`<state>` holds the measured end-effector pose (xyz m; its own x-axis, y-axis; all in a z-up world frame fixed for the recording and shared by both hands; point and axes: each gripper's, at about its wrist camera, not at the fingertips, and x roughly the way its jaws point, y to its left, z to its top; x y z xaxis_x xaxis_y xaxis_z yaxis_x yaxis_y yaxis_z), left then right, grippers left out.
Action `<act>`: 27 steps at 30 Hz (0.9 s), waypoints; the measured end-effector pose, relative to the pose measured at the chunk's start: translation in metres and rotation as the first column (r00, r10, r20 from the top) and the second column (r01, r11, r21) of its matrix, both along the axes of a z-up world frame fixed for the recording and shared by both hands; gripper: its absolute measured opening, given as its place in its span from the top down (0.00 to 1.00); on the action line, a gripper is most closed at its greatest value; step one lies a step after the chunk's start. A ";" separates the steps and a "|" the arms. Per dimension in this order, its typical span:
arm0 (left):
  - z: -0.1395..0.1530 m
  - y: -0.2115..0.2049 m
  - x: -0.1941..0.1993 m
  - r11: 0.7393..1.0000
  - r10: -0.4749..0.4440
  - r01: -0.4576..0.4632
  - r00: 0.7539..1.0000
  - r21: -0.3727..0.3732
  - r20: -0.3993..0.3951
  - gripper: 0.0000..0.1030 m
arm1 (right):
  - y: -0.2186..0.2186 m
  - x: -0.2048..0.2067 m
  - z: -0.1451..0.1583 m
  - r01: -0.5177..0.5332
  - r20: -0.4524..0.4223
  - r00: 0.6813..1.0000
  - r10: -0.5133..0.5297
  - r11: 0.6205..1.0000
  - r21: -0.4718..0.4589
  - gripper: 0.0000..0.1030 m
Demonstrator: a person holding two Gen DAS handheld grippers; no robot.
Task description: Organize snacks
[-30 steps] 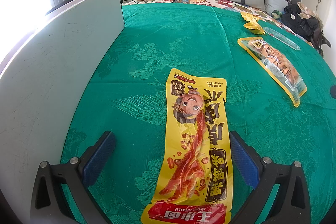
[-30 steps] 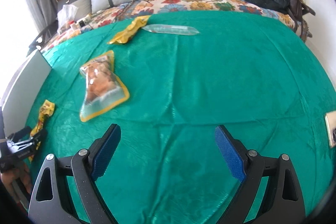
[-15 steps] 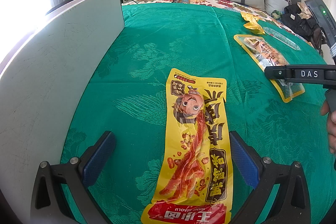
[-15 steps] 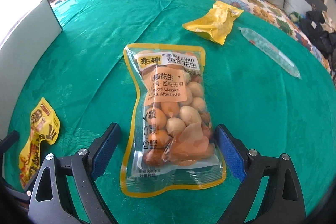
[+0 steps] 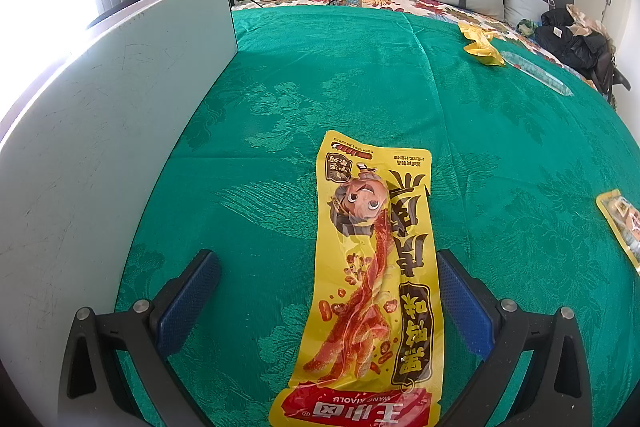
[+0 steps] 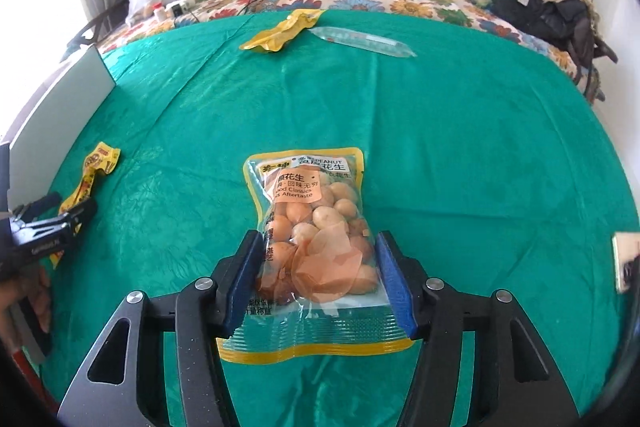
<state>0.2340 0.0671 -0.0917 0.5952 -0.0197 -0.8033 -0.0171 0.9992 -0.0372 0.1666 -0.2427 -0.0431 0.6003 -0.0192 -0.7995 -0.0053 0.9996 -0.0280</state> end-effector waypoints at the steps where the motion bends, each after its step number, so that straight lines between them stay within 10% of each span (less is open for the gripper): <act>1: 0.000 0.000 0.000 1.000 0.000 0.000 1.000 0.000 0.000 0.00 | -0.005 -0.010 -0.002 0.025 0.007 1.000 -0.024 1.000 -0.019 0.41; 12: 0.000 0.000 0.000 1.000 0.000 0.000 1.000 0.000 0.000 0.00 | -0.014 -0.018 -0.028 0.087 0.030 0.996 -0.087 0.996 -0.008 0.14; 27: 0.000 0.000 0.000 1.000 0.000 0.000 1.000 -0.001 0.000 0.00 | -0.013 -0.021 -0.029 0.083 0.027 0.996 -0.083 0.997 -0.011 0.10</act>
<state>0.2339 0.0672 -0.0919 0.5955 -0.0203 -0.8031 -0.0168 0.9991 -0.0377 0.1457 -0.2556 -0.0721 0.6169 -0.0791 -0.7831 0.0782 0.9962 -0.0390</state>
